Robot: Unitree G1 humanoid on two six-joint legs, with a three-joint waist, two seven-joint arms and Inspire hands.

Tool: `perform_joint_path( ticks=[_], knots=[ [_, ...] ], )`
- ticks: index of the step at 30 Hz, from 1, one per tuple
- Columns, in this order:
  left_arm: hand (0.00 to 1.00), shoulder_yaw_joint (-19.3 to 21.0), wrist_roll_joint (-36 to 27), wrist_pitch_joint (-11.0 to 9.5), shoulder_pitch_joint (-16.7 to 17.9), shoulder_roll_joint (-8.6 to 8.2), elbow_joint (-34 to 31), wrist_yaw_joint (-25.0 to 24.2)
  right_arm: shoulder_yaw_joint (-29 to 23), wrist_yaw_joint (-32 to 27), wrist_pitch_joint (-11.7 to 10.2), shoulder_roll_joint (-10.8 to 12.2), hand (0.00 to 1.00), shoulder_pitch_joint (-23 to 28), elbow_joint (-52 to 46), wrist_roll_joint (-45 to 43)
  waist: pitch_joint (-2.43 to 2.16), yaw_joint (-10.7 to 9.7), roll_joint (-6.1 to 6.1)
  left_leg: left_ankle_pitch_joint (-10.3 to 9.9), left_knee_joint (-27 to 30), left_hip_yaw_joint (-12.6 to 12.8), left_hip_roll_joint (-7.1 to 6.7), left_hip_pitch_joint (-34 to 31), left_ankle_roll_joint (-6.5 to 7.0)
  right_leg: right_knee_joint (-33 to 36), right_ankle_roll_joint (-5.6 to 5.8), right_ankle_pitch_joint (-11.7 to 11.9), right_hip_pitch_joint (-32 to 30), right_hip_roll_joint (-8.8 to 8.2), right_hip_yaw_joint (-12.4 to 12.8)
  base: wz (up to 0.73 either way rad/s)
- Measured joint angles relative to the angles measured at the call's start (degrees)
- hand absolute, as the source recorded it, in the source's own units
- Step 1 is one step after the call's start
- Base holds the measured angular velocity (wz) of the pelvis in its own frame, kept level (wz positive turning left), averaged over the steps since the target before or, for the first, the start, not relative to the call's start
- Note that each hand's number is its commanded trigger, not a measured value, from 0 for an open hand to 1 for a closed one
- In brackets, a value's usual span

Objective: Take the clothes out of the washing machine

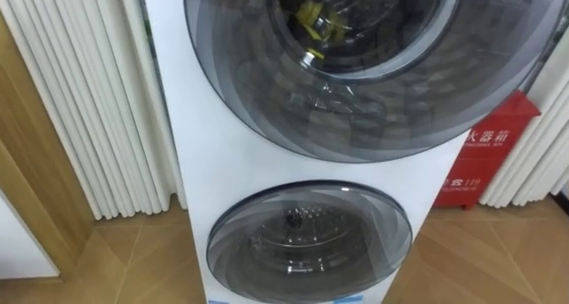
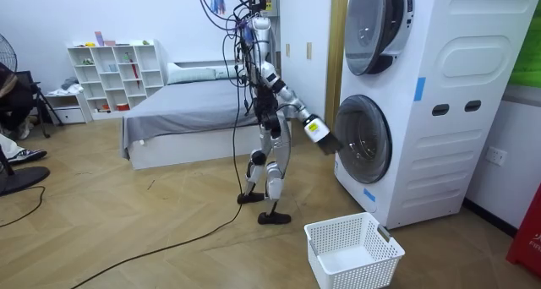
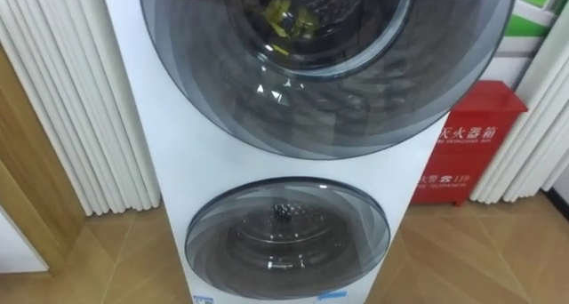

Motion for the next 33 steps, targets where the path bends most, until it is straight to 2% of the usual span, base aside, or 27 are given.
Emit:
perform_joint_path(
  ticks=[2,4,5,7,9,12,14,19,22,25,27,29,33],
  knots=[
    [0.00,0.74,0.01,-0.92,0.33,0.12,-0.74,0.02,-0.16,-0.89,-0.02,-0.24,0.00,-0.23,-7.77,-0.57,-0.06,-0.07,-0.26,0.02,-0.09,-0.03,0.05,-0.07,-0.01,0.05,0.00,0.00,-0.07,0.04,0.26,0.00],
    [0.00,0.92,0.08,-0.93,0.62,0.16,-1.83,-0.09,-0.57,-1.50,0.11,-0.25,0.00,-0.30,-13.05,-1.58,-0.17,-0.08,-0.48,0.02,-0.11,0.04,0.06,-0.12,-0.01,0.05,0.00,0.00,-0.17,0.06,0.40,-0.03],
    [0.00,1.10,0.09,-0.95,0.77,0.28,-2.45,-0.26,-0.91,-2.08,0.03,-0.30,0.00,-0.49,-16.68,-2.67,-0.38,-0.04,-0.57,0.02,-0.06,0.16,0.04,-0.58,-0.01,0.10,0.00,0.00,-0.70,0.08,0.58,-0.08],
    [0.00,1.13,-0.24,-0.99,0.70,0.89,-2.93,-0.68,-1.28,-3.01,-0.13,-0.60,0.00,-1.32,-20.06,-3.42,-0.07,-0.23,-1.08,0.02,-0.08,0.18,0.07,-0.77,-0.01,0.13,-0.04,0.04,-0.87,0.10,0.46,-0.02],
    [0.00,1.12,-0.37,-1.01,1.11,1.25,-3.73,-0.71,-1.38,-3.62,-0.17,-1.43,0.00,-1.50,-22.44,-3.98,-0.42,-0.29,-1.67,0.02,-0.07,0.15,0.12,-0.75,-0.01,0.13,-0.04,0.04,-0.79,0.10,0.19,0.00],
    [0.00,1.04,-1.11,-1.70,2.42,1.30,-5.11,-0.75,-1.84,-4.58,-0.38,-2.78,0.00,-2.00,-28.76,-4.82,-0.35,-0.65,-1.55,0.02,-0.19,-0.24,0.11,-0.43,-0.01,-0.07,-0.04,0.04,-0.49,0.13,0.40,-0.02],
    [0.00,0.96,-1.13,-1.88,2.59,1.34,-5.10,-0.51,-1.84,-5.32,-0.54,-3.81,0.00,-4.29,-29.82,-4.67,-0.19,-1.02,-1.38,0.02,-0.39,-0.27,0.12,0.20,-0.01,-0.19,-0.04,0.04,-0.04,0.23,0.82,-0.02],
    [0.00,1.04,-0.47,-2.13,2.97,1.49,-6.19,-0.53,-1.83,-6.19,-0.56,-4.42,0.00,-8.12,-31.57,-4.96,-0.08,-0.61,-1.07,0.02,-0.79,-0.17,0.20,0.53,-0.01,-0.51,-0.04,0.04,-0.11,0.60,1.25,-0.09],
    [0.00,0.74,-0.01,-2.06,2.97,1.88,-6.12,-0.53,-1.54,-6.70,-0.56,-6.21,0.00,-10.50,-31.69,-4.89,-0.13,0.34,-0.87,0.02,-0.81,-0.70,0.34,0.45,-0.01,-1.05,-0.13,0.19,0.02,0.81,1.35,-0.05],
    [0.00,0.41,-0.01,-1.95,2.97,1.94,-6.07,-0.54,-1.46,-6.94,-0.56,-7.65,0.00,-12.98,-31.69,-4.91,0.12,0.32,-0.35,0.03,-0.84,-1.65,0.48,0.28,-0.01,-1.08,-0.13,0.19,0.05,0.89,0.87,0.07],
    [0.00,0.47,0.04,-1.95,2.94,1.96,-6.11,-0.48,-1.45,-6.91,-0.56,-8.31,0.00,-13.43,-31.70,-4.85,0.05,0.54,-0.31,0.03,-0.86,-1.77,0.63,0.18,-0.02,-1.06,-0.13,0.18,0.05,0.94,0.54,0.08],
    [0.00,0.53,0.11,-1.91,3.03,2.09,-6.08,-0.40,-1.42,-6.97,-0.56,-8.32,0.00,-13.72,-31.70,-4.83,-0.08,1.69,-0.56,0.04,-0.88,-1.88,0.88,0.13,-0.03,-1.02,-0.13,0.18,0.00,1.16,0.38,0.00],
    [0.00,0.53,0.12,-1.53,3.04,2.10,-6.18,-0.62,-1.43,-8.05,-0.33,-8.34,0.00,-13.74,-31.70,-4.84,-0.27,2.01,-1.08,0.05,-0.86,-1.89,1.02,-0.16,-0.04,-1.06,-0.13,0.18,-0.13,1.22,0.18,0.04]
  ],
)
